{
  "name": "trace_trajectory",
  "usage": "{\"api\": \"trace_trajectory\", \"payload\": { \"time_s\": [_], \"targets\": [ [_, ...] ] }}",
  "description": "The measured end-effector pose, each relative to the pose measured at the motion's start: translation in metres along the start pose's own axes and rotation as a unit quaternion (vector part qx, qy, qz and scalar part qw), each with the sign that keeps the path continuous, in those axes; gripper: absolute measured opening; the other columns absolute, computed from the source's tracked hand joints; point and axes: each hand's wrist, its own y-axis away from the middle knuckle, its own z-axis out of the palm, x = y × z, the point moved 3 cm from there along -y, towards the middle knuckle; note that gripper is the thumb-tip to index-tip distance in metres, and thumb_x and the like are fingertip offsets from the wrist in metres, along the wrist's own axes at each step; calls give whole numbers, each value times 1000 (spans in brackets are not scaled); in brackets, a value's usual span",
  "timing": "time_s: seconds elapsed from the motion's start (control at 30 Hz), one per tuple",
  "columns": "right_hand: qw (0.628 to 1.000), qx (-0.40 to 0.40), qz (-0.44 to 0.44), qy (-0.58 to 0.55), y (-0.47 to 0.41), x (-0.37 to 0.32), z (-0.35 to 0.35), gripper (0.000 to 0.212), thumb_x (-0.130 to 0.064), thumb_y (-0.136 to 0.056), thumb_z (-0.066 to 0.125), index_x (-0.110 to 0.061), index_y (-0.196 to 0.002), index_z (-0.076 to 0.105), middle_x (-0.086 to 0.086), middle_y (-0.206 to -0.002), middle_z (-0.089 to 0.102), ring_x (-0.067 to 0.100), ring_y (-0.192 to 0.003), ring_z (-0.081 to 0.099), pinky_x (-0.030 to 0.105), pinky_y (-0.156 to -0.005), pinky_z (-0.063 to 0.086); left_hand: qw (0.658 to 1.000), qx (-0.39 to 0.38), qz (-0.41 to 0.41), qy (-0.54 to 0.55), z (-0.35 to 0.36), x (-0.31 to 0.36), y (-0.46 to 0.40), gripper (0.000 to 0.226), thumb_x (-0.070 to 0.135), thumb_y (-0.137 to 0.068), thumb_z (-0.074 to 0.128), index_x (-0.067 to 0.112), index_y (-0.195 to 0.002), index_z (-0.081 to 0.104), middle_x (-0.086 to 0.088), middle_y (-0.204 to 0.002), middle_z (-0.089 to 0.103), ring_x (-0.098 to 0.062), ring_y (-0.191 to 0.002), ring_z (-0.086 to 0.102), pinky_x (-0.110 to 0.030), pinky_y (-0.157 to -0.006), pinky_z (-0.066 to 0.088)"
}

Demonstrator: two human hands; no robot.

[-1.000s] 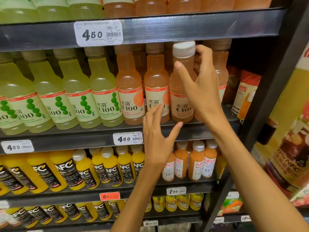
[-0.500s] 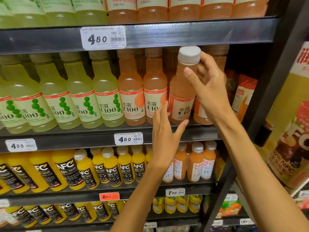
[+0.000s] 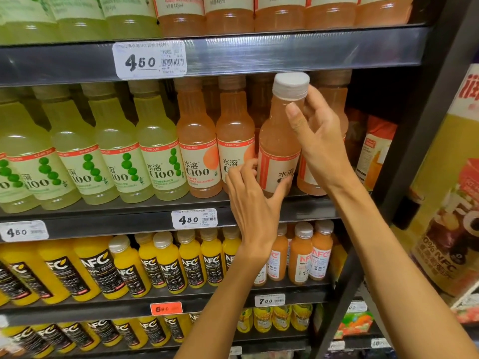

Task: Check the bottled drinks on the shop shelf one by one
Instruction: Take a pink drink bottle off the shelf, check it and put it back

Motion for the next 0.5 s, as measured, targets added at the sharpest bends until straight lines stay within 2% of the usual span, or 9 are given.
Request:
{"api": "trace_trajectory", "payload": {
  "time_s": [0.07,0.13,0.2,0.27,0.3,0.4,0.43,0.5],
  "targets": [
    [1000,0,26,-16,-3,1,-1,20,-9,-102,40,-3,-121,45,12,-110,57,18,-101,57,33,-90,48,1000,7,-3,14,0,1,3,55,41,-78,73,9,-117,52,-7,-106,47,-22,-100,50,-39,-84,49],
    [999,5,40,-13,-5,1,-3,11,-12,-102,40,-5,-108,47,10,-97,56,18,-89,55,32,-81,48,1000,10,-9,11,0,2,4,56,44,-78,71,10,-118,52,-7,-109,48,-22,-103,51,-41,-86,50],
    [999,4,39,-20,-5,0,-2,10,-13,-102,40,-8,-107,48,9,-97,59,17,-89,59,33,-81,52,1000,7,-12,10,-1,4,4,58,43,-78,72,11,-122,51,-8,-113,49,-22,-107,50,-42,-89,49],
    [999,-8,36,-38,-3,-1,-1,15,-13,-103,40,-8,-113,49,19,-105,62,31,-99,62,43,-87,53,1000,-7,-9,19,-3,5,6,64,44,-78,72,12,-128,47,-8,-120,49,-20,-113,47,-39,-95,47],
    [998,-14,36,-51,-2,-2,-1,18,-13,-103,39,-9,-117,49,17,-107,63,30,-101,63,42,-87,54,999,-24,-12,29,-3,5,9,69,47,-78,71,14,-133,43,-8,-124,49,-18,-116,46,-37,-96,46],
    [992,-20,61,-109,4,-4,-1,22,-15,-103,35,-11,-118,51,6,-105,65,14,-94,67,30,-79,56,990,-101,-63,78,-5,5,19,84,65,-73,58,24,-141,31,0,-128,53,-14,-113,52,-35,-93,48],
    [989,-20,74,-129,6,-4,-1,23,-16,-103,35,-8,-117,52,6,-105,66,12,-93,67,28,-77,55,985,-114,-77,100,-7,6,23,86,68,-70,55,26,-141,29,3,-124,55,-11,-109,55,-32,-91,50],
    [983,-22,91,-155,10,-6,-2,27,-17,-103,36,-4,-121,51,7,-107,67,13,-93,68,26,-76,55,977,-126,-87,149,-13,6,27,86,65,-69,58,25,-140,32,16,-111,57,4,-98,57,-17,-82,51]
  ]
}}
